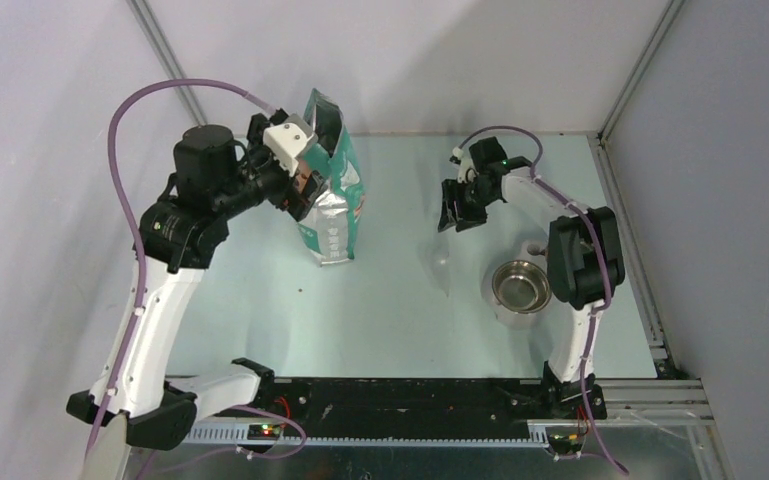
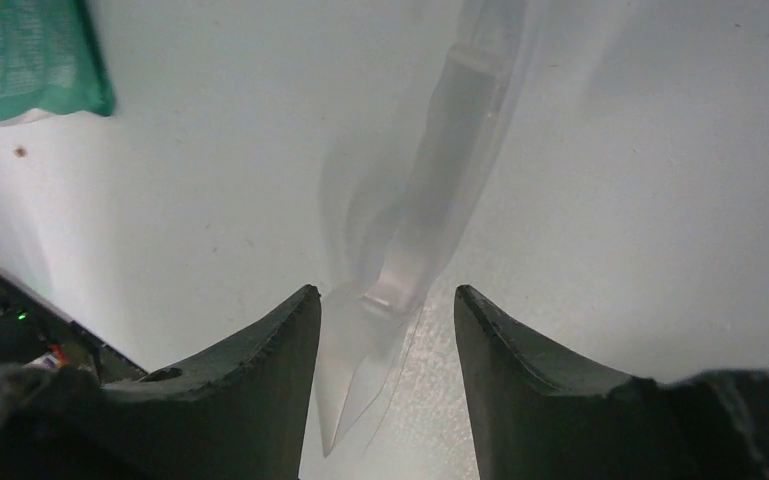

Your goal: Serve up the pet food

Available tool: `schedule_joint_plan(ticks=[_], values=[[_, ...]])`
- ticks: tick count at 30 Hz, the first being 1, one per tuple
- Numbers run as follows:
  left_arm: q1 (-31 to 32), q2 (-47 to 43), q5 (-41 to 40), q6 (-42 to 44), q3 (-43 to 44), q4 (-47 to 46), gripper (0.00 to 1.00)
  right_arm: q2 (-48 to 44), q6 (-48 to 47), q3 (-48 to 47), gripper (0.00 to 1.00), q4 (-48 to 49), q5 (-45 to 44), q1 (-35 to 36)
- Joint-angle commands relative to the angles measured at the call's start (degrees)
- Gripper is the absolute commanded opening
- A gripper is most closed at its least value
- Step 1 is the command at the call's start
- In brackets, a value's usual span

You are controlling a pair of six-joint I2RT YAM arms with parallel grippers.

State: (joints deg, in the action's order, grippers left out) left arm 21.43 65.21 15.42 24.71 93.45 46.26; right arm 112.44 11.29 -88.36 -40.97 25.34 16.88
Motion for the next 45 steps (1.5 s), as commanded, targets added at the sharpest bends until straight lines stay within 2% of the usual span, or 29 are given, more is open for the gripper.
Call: schedule_joint_plan(ticks=[1, 8, 11, 14, 17, 23, 26, 28, 31, 34, 36, 38, 45], values=[[0.5, -2.8, -1.2, 2.9, 1.1, -0.4, 0.96, 2.4, 1.9, -2.5, 0.54, 1.1, -6.2, 1.8], [1.9, -1.1, -2.5, 1.8, 4.0, -0.9, 0.96, 4.0, 2.6, -2.8, 0.53, 1.1, -7.8, 3.6], [5.5, 1.1, -6.2, 0.0, 7.5, -1.2, 0.96, 2.4, 3.7, -3.7, 0.55, 0.9, -6.7, 2.3], [10.2, 5.6, -10.5, -0.8, 13.7, 2.7, 0.95, -1.8, 3.2, -4.9, 0.61, 1.0, -4.7, -1.1], [14.8, 11.4, -10.2, -3.5, 20.0, 4.5, 0.94, -5.7, 3.0, -4.7, 0.63, 0.5, -3.4, -3.8], [19.5, 19.9, -9.7, -11.4, 24.6, 3.4, 0.89, -17.4, 7.3, -1.7, 0.63, 1.0, -1.5, -13.2], [21.4, 25.6, -5.0, -14.5, 26.0, 4.7, 0.87, -20.8, 8.7, -5.2, 0.63, 1.5, -1.8, -17.8], [24.0, 28.5, -4.7, -15.5, 26.5, 4.8, 0.86, -23.1, 7.4, -7.6, 0.64, 1.5, -4.7, -19.5], [30.6, 32.4, -11.4, -17.3, 25.5, 3.5, 0.86, -27.5, 6.2, -7.6, 0.67, 3.9, -9.0, -20.8], [35.0, 38.7, -29.5, -21.9, 24.7, 1.9, 0.89, -32.5, 9.8, -3.7, 0.68, 8.1, -9.9, -22.5], [36.4, 41.9, -38.6, -26.4, 24.3, 0.8, 0.93, -34.7, 13.0, -1.3, 0.67, 9.1, -8.6, -23.7], [36.6, 44.3, -41.6, -30.3, 24.0, -0.1, 0.99, -36.2, 14.5, 0.4, 0.66, 9.1, -6.7, -24.6], [36.8, 51.3, -35.9, -36.1, 23.6, 0.6, 0.94, -37.9, 16.4, 3.7, 0.64, 10.7, -5.0, -26.0]])
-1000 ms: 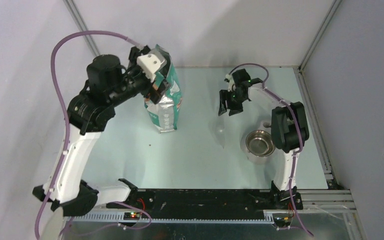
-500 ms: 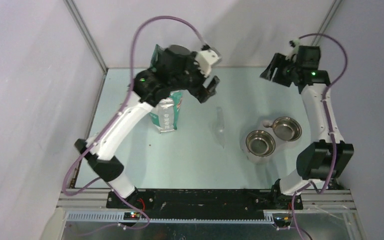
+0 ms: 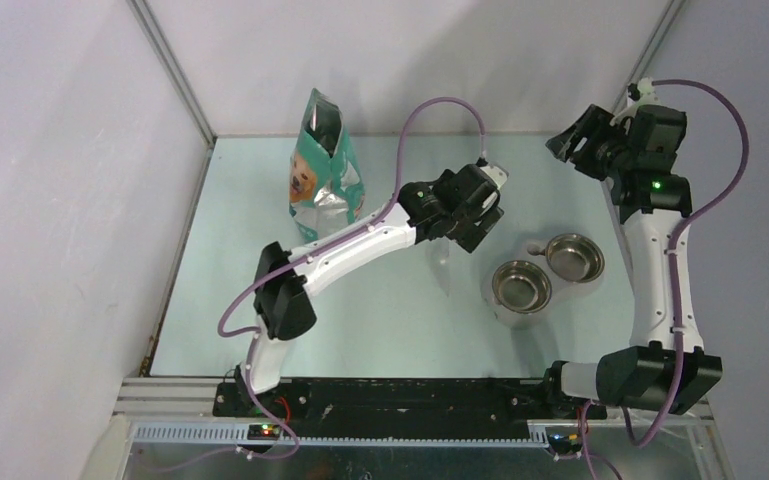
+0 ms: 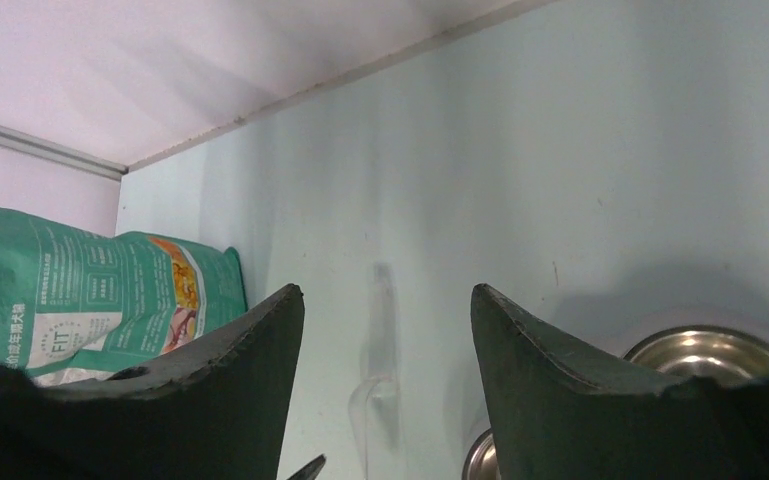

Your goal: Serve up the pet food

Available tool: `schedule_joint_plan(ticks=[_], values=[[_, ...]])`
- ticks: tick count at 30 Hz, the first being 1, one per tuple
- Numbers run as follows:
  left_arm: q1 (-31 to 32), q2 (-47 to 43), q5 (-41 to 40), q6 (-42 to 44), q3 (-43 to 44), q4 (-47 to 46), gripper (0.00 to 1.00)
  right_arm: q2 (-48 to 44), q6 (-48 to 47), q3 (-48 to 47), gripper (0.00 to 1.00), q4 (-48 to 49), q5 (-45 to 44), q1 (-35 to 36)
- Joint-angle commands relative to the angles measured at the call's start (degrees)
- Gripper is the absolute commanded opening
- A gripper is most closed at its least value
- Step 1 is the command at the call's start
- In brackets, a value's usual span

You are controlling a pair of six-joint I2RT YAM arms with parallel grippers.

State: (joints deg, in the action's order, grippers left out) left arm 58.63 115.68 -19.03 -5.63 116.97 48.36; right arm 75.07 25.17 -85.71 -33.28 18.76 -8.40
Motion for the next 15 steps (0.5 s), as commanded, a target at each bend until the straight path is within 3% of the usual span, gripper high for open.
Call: schedule_joint_plan(ticks=[1, 10, 15], values=[[-0.4, 1.4, -1.0, -6.4, -0.2, -1.2, 0.94, -0.7, 2.6, 1.0, 0.65, 3.2, 1.8, -1.0], [0.7, 7.4, 1.6, -8.0, -2.2, -0.9, 0.92, 1.1, 7.7, 1.1, 0.63, 6.5, 4.5, -3.8], [1.0, 7.5, 0.1, -7.8, -8.2, -0.7, 0.84, 2.4, 9.7, 1.7, 0.62, 8.4, 5.5, -4.1]])
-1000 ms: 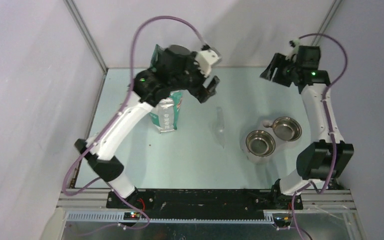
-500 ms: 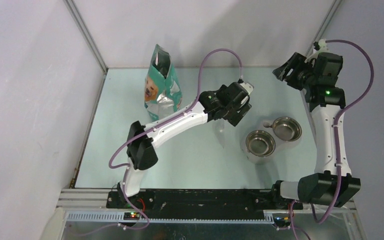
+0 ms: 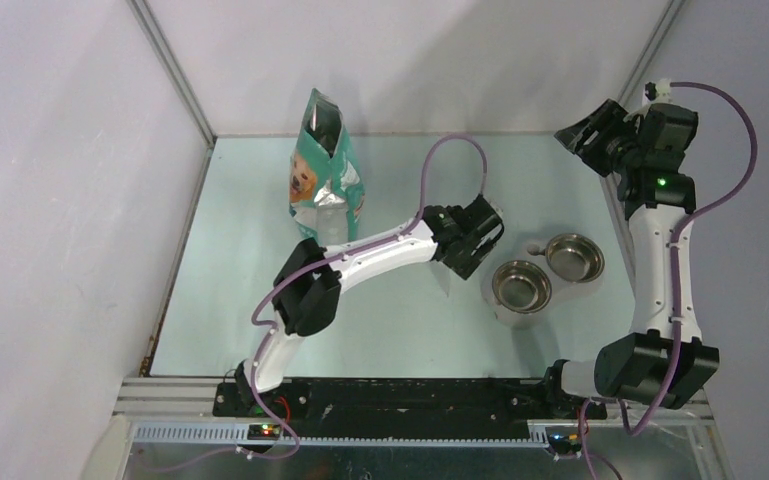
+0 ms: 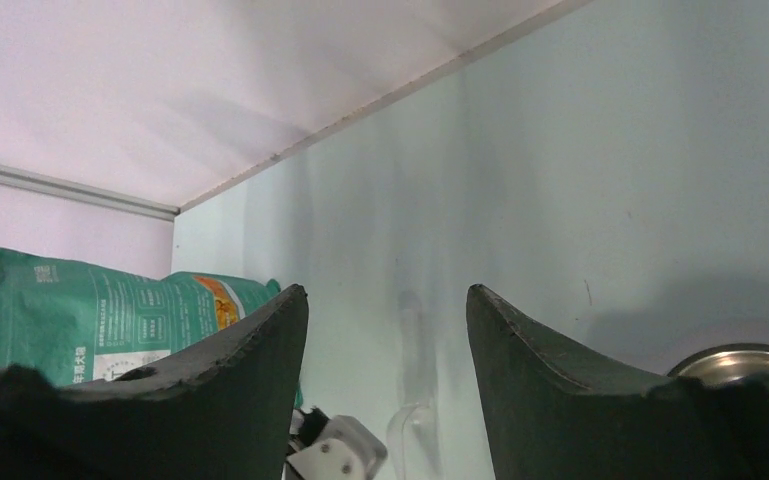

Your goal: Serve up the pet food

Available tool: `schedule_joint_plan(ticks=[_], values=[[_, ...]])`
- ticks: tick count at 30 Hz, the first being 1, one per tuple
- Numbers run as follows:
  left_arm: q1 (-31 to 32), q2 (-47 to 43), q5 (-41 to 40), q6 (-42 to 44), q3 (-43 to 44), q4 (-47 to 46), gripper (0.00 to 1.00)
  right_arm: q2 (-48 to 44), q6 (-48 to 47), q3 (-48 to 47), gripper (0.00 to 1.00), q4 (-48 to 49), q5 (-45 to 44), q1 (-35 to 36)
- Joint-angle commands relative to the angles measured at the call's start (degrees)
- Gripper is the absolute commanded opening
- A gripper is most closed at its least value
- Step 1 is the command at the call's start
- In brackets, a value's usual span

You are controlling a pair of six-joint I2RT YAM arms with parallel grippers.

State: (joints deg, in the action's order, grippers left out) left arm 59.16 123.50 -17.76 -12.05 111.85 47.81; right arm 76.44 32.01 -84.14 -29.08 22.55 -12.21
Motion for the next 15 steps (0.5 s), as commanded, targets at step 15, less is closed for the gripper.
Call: schedule_joint_plan(ticks=[15], values=[[-3.9, -4.0, -2.4, -0.1, -15.8, -1.4, 0.47, 4.9, 3.9, 1.7, 0.59, 7.2, 4.6, 0.4]])
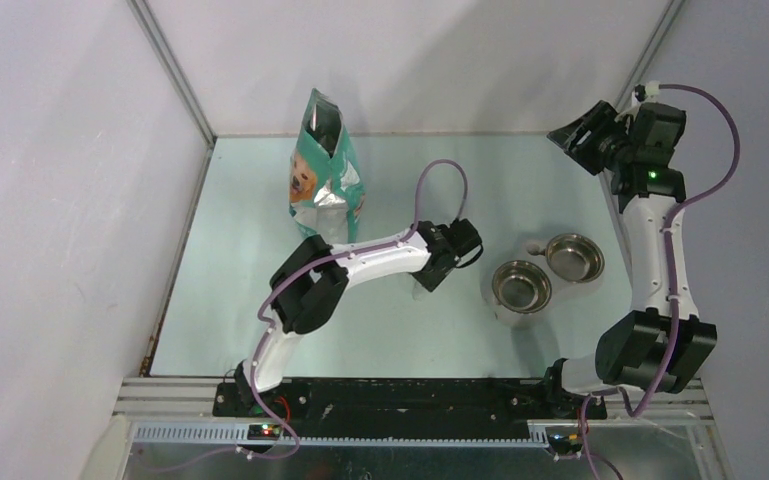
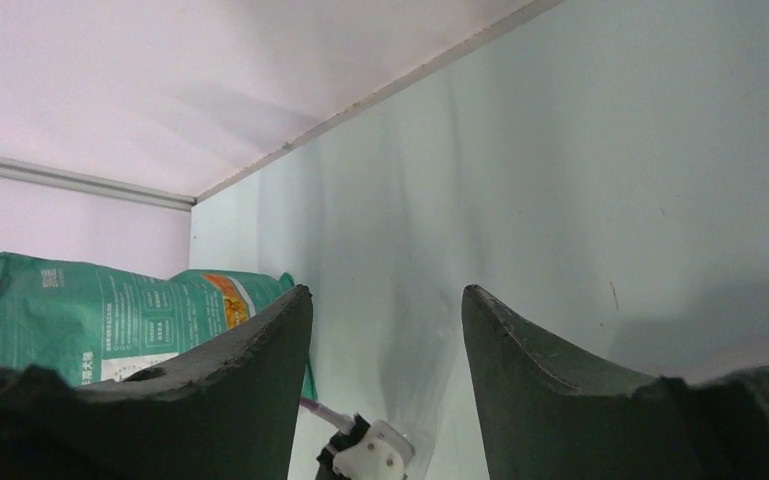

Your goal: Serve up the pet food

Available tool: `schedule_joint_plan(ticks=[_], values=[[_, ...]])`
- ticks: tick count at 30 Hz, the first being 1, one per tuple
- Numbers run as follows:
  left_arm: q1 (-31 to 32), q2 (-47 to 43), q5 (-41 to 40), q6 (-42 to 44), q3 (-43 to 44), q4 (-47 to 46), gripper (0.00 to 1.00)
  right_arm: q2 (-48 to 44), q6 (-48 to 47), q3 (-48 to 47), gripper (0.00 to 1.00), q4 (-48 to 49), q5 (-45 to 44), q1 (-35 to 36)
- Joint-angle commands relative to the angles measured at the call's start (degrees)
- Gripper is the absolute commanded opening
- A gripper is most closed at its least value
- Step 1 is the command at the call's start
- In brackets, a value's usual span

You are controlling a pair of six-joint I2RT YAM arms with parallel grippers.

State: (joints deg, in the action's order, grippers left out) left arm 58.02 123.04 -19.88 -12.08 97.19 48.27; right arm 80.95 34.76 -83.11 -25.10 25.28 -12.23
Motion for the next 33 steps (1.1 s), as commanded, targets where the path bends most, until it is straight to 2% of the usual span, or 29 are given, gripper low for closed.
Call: schedule_joint_plan(ticks=[1, 2, 4, 8, 9, 10, 13, 15, 20, 22, 24, 26, 27, 29, 33], values=[[-3.2, -3.3, 0.6, 0.2, -1.5, -2.1, 0.43, 0.6, 1.2, 0.8, 0.59, 3.6, 2.1, 0.5], [-4.1, -2.6, 0.9, 0.6, -1.5, -2.4, 0.37, 0.7, 1.2, 0.8, 0.59, 3.7, 2.5, 0.6], [-5.5, -1.7, 0.7, 1.6, -1.6, -3.4, 0.33, 0.8, 0.6, 0.9, 0.58, 3.6, 3.2, 0.7], [-8.6, -1.8, 4.0, 3.7, -1.4, -6.0, 0.33, 1.4, -0.8, 0.9, 0.58, 1.9, 4.4, 0.8], [-9.1, -1.9, 5.6, 4.6, -1.7, -6.6, 0.28, 1.4, -0.9, 0.9, 0.58, 1.6, 4.8, 0.7], [-10.2, -2.1, 8.9, 6.5, -1.8, -7.8, 0.16, 1.4, -1.4, 0.8, 0.57, 1.2, 5.7, 0.8], [-11.9, -1.7, 13.2, 9.2, -1.3, -8.7, 0.05, 1.0, -4.0, 0.8, 0.57, -0.4, 7.1, 1.2], [-13.2, -1.9, 16.2, 11.5, -0.9, -8.8, 0.01, 0.4, -6.8, 0.8, 0.56, -3.6, 6.8, 1.5], [-15.9, -6.0, 25.9, 18.5, -1.8, -9.4, 0.00, -1.2, -15.0, 1.6, 0.57, -9.7, 8.0, 2.2], [-16.7, -8.0, 29.5, 22.5, -0.8, -8.2, 0.00, -1.3, -17.7, 1.6, 0.58, -10.7, 11.4, 2.0], [-17.9, -9.8, 32.0, 26.5, 1.4, -6.9, 0.00, -1.0, -21.2, 1.6, 0.61, -10.5, 20.1, 1.2], [-19.7, -10.8, 38.7, 31.6, 4.8, -3.1, 0.00, -0.3, -25.3, 1.6, 0.65, -9.7, 42.9, -0.5], [-20.7, -11.2, 43.0, 34.8, 6.1, -2.2, 0.00, -0.2, -27.8, 1.5, 0.66, -9.6, 46.7, -1.1], [-21.8, -12.1, 45.9, 37.8, 8.8, -1.2, 0.00, -0.3, -30.6, 0.6, 0.69, -10.7, 49.8, -1.2], [-22.5, -13.5, 47.5, 41.3, 12.5, -0.3, 0.00, 1.5, -28.6, -2.0, 0.72, -10.4, 46.8, 1.7]])
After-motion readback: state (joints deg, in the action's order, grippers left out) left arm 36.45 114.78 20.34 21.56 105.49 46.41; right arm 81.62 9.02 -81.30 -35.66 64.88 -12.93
